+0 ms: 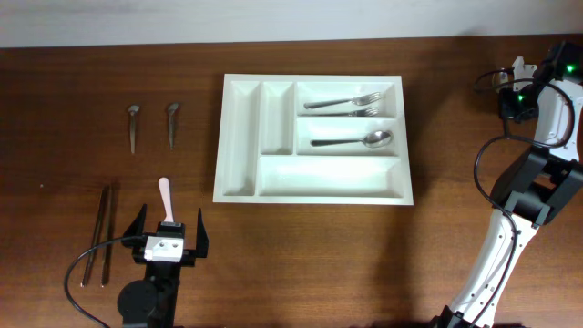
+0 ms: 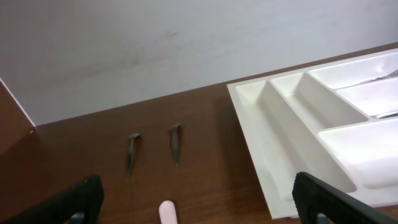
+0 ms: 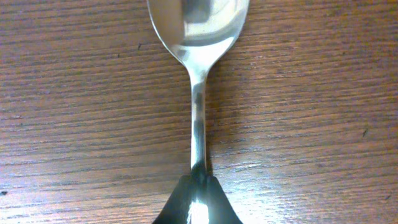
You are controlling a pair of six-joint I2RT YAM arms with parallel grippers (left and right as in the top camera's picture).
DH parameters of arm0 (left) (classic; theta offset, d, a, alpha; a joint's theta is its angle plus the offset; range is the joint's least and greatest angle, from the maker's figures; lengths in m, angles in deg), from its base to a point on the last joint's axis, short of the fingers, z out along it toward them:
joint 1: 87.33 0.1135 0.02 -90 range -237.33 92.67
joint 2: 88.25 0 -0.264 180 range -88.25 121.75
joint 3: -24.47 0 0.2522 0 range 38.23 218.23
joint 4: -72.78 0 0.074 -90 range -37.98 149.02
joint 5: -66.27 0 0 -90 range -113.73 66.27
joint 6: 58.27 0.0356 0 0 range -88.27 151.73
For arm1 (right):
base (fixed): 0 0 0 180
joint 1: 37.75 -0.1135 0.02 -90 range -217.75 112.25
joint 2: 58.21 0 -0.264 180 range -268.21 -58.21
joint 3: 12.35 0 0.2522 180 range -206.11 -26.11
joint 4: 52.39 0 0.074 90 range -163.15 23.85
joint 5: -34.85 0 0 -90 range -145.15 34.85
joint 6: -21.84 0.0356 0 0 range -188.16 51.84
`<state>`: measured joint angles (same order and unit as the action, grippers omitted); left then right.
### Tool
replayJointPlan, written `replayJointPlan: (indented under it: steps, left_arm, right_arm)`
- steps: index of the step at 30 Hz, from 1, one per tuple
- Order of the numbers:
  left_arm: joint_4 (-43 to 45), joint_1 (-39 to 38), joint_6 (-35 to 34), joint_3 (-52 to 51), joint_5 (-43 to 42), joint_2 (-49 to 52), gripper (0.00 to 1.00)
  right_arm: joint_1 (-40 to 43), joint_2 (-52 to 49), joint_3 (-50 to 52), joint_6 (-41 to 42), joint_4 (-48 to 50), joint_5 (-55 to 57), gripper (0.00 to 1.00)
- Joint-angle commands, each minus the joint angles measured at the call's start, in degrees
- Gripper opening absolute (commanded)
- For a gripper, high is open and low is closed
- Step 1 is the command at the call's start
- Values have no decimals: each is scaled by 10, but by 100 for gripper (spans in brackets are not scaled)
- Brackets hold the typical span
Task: Pack container
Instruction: 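Lower the right gripper and close it on the spoon handle, then lift the spoon and carry it over the tray's second compartment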
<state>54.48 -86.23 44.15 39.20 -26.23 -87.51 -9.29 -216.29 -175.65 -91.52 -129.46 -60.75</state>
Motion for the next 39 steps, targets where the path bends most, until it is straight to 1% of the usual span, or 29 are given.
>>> replayJointPlan:
  steps: [1, 4, 9, 18, 22, 26, 35, 39]
  left_arm:
    - [0, 2, -1, -5, 4, -4, 99]
    - [0, 2, -1, -5, 4, -4, 99]
    - [0, 2, -1, -5, 4, -4, 99]
    - [0, 2, -1, -5, 4, -4, 99]
    - [0, 2, -1, -5, 4, -4, 99]
    - [0, 2, -1, -5, 4, -4, 99]
    - [0, 2, -1, -5, 4, -4, 99]
    - [0, 2, -1, -5, 4, -4, 99]
  right_arm:
    - [5, -28, 27, -2, -5, 26, 4]
    - [3, -28, 26, 0, -7, 26, 4]
    - [-1, -27, 15, 25, -12, 30, 4]
    - [-5, -27, -32, 25, -33, 33, 4]
    - [-6, -27, -71, 25, -65, 32, 4]
    - [-10, -26, -132, 34, -116, 33, 4]
    - [-27, -23, -295, 159, -216, 14, 4]
    - [-41, 2, -305, 217, -234, -28, 4]
